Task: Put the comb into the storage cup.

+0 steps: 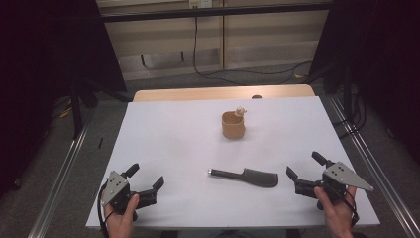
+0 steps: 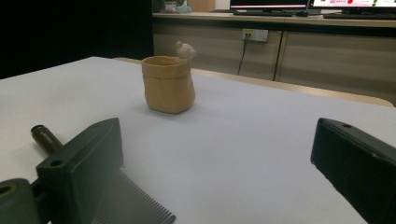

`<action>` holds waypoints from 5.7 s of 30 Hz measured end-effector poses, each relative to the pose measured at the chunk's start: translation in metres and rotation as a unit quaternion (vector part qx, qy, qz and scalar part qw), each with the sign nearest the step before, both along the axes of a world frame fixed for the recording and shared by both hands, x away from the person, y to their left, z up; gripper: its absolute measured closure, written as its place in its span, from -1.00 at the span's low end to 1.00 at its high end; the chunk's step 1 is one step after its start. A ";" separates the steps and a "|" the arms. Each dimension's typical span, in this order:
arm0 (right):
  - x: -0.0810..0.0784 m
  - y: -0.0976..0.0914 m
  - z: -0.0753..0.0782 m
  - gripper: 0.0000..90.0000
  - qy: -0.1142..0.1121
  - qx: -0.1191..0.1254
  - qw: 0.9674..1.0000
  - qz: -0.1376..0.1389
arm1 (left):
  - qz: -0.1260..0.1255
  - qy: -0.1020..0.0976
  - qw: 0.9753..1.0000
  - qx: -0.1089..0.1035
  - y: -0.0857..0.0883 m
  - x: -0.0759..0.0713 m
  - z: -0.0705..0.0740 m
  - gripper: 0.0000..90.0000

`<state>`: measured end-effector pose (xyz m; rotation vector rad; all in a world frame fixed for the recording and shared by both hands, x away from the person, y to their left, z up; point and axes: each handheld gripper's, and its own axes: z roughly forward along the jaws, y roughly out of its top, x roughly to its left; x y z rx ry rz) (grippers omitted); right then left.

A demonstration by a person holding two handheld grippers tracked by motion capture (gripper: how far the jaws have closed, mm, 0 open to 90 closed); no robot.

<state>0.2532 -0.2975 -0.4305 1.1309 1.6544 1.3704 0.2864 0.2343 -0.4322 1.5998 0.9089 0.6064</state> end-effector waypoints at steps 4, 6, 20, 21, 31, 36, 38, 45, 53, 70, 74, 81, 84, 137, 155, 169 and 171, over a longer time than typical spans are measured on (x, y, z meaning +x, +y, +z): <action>-0.002 0.003 0.000 -0.94 -0.001 -0.004 1.000 0.013 | 0.001 -0.001 1.000 -0.003 0.002 0.001 0.001 -0.95; -0.002 0.004 0.000 -0.95 -0.004 -0.005 1.000 0.015 | 0.001 -0.001 1.000 -0.003 0.002 0.001 0.001 -0.95; -0.001 0.010 -0.002 -0.97 0.008 -0.004 0.999 0.037 | -0.010 0.002 1.000 -0.006 0.001 0.004 -0.001 -0.96; -0.001 0.010 -0.002 -0.97 0.008 -0.004 0.999 0.037 | -0.010 0.002 1.000 -0.006 0.001 0.004 -0.001 -0.95; -0.004 0.020 0.000 -0.98 0.004 -0.007 0.997 0.078 | -0.011 -0.002 1.000 -0.002 0.001 0.003 0.000 -0.95; -0.001 0.026 0.001 -0.97 0.007 -0.002 0.995 0.097 | -0.012 -0.001 1.000 0.001 0.001 0.003 0.000 -0.95; 0.000 0.029 0.001 -0.97 0.004 -0.004 0.995 0.098 | -0.012 -0.002 1.000 0.002 0.001 0.003 0.000 -0.95; 0.008 0.042 0.007 -0.97 -0.007 -0.003 0.995 0.104 | -0.016 -0.006 1.000 0.001 -0.001 0.001 0.000 -0.95; 0.017 0.050 0.006 -0.95 0.001 0.004 0.994 0.113 | -0.021 -0.008 1.000 0.000 -0.001 0.002 0.001 -0.95; 0.040 0.079 0.012 -0.96 0.008 0.000 0.989 0.147 | -0.027 -0.008 1.000 0.001 -0.003 0.002 0.001 -0.95; 0.047 0.084 0.015 -0.95 0.011 -0.007 0.988 0.153 | -0.027 -0.007 1.000 0.002 -0.003 0.002 0.001 -0.95; 0.052 0.091 0.004 -0.95 0.013 -0.003 0.988 0.152 | -0.030 -0.004 1.000 0.003 -0.004 0.004 0.000 -0.95; 0.053 0.096 0.005 -0.94 0.014 -0.007 0.987 0.159 | -0.027 -0.005 1.000 0.001 -0.003 0.004 0.001 -0.95; 0.090 0.122 0.023 1.00 0.145 -0.020 0.947 0.285 | -0.035 -0.002 0.999 0.023 -0.008 0.006 -0.001 -0.95; 0.108 0.154 0.020 1.00 0.244 -0.041 0.908 0.338 | -0.026 -0.006 0.999 0.020 -0.005 0.005 0.000 -0.95; 0.107 0.167 0.002 1.00 0.277 -0.069 0.890 0.356 | -0.027 -0.007 0.999 0.018 -0.005 0.005 0.000 -0.95; 0.107 0.168 0.001 1.00 0.277 -0.073 0.889 0.357 | -0.028 -0.005 0.999 0.019 -0.005 0.005 0.000 -0.95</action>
